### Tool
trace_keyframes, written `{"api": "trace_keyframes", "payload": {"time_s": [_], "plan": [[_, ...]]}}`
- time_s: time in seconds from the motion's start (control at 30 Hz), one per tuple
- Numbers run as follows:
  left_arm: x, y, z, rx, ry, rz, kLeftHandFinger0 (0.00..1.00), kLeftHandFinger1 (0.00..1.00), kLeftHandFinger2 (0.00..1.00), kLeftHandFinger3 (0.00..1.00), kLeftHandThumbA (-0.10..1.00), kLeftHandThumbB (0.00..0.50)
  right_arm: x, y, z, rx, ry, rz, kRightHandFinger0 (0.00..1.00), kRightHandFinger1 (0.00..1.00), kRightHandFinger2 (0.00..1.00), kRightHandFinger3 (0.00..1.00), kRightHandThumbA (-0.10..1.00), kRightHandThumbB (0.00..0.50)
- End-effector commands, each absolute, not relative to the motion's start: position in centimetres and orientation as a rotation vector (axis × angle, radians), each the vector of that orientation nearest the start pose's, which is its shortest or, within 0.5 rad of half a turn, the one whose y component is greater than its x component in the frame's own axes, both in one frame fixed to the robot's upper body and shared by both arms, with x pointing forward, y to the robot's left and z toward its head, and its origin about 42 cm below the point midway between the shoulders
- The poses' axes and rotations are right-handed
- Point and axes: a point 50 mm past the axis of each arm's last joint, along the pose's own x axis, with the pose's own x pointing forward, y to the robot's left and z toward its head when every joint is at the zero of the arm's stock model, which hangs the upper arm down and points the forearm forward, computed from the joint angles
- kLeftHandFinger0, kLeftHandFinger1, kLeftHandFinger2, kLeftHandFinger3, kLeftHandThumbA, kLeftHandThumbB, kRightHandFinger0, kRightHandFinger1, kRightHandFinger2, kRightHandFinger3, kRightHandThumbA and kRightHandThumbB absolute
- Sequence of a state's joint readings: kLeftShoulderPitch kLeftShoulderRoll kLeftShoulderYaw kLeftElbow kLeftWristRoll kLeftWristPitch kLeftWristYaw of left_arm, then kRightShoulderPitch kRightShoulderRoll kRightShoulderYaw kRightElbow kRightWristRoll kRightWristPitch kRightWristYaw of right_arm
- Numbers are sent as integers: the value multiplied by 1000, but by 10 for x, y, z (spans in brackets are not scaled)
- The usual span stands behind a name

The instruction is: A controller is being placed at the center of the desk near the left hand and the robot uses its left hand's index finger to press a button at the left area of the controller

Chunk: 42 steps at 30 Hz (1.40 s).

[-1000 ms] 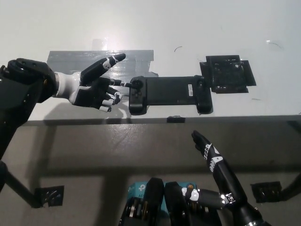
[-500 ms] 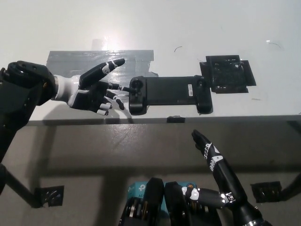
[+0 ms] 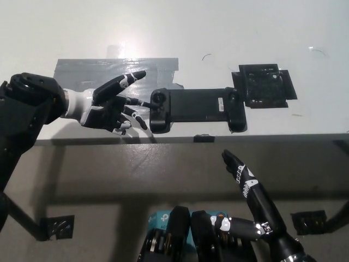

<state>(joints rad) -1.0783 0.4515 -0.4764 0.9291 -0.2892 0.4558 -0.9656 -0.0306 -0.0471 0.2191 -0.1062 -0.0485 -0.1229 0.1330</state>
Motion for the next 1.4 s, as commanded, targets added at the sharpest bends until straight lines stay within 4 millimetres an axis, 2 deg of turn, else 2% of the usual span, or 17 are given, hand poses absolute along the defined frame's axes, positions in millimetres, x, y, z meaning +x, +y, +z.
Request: {"api": "trace_keyframes", "payload": {"time_s": [0.0,0.17,0.4,0.67,0.8,0.87,0.93,1.03,1.13,1.37], "plan": [[547,244,300,292,532,-938,0,93,469,1000,1000,464,286,-154,154,-80,-314,371,1000,1000,1000,1000,960,273],[550,242,303,285,540,-940,0,32,425,1000,1000,483,286,-153,154,-78,-318,372,1000,1000,1000,1000,961,270],[549,243,302,284,535,-937,0,2,389,1000,1000,465,287,-153,155,-83,-319,373,1000,1000,1000,1000,961,271],[547,242,300,321,524,-925,0,33,425,1000,1000,474,287,-153,157,-77,-321,371,1000,1000,1000,1000,957,274],[547,241,297,326,545,-939,0,65,455,1000,1000,458,288,-153,157,-78,-327,369,1000,1000,1000,1000,951,268],[544,238,286,354,595,-962,0,108,505,1000,1000,444,287,-153,157,-81,-328,367,1000,1000,1000,1000,950,264],[542,237,275,373,624,-959,0,96,495,1000,1000,441,286,-153,157,-81,-326,364,1000,1000,1000,1000,954,266],[535,236,250,406,676,-948,0,89,494,1000,1000,478,286,-155,156,-78,-329,358,1000,1000,1000,1000,955,267],[530,236,235,418,715,-943,0,61,441,1000,1000,463,287,-154,157,-79,-332,358,1000,1000,1000,1000,951,260],[524,234,218,436,770,-971,0,92,467,1000,1000,479,289,-153,158,-78,-328,363,1000,1000,1000,1000,956,262]]}}
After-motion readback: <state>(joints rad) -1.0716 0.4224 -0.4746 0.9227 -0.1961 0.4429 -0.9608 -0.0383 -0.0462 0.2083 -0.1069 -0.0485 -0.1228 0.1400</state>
